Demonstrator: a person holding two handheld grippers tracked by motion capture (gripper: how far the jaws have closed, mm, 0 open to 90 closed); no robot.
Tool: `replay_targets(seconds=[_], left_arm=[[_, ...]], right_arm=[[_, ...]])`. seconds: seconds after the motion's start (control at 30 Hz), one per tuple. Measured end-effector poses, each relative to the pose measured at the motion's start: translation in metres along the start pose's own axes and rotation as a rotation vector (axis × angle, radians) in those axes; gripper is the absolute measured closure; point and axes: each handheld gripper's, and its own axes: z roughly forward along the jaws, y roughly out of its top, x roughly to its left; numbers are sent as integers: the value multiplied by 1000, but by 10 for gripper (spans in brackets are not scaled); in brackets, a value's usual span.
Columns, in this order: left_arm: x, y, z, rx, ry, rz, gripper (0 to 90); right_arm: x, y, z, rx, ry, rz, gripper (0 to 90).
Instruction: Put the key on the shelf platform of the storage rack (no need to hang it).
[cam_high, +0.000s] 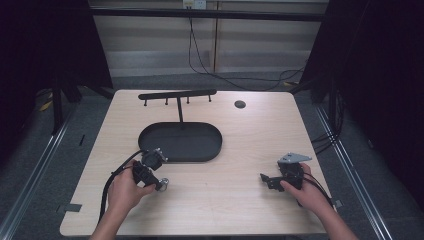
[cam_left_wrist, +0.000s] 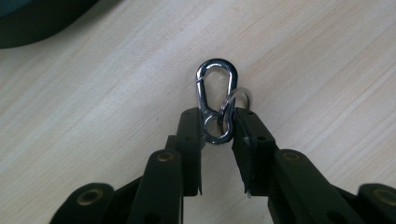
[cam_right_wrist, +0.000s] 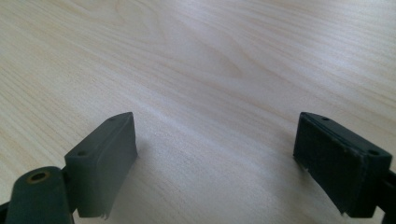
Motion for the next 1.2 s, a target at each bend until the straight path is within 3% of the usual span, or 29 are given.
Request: replay_targets(seconds=[0.3, 0.8, 1.2], left_arm=[[2, 6, -18, -7, -23, 7, 727], [8, 13, -39, 6, -28, 8, 727], [9, 31, -57, 4, -39, 13, 727]], right_arm=[[0, 0, 0, 2, 0, 1, 126], [0, 0, 0, 2, 0, 2, 126], [0, 0, 0, 1, -1, 1, 126]])
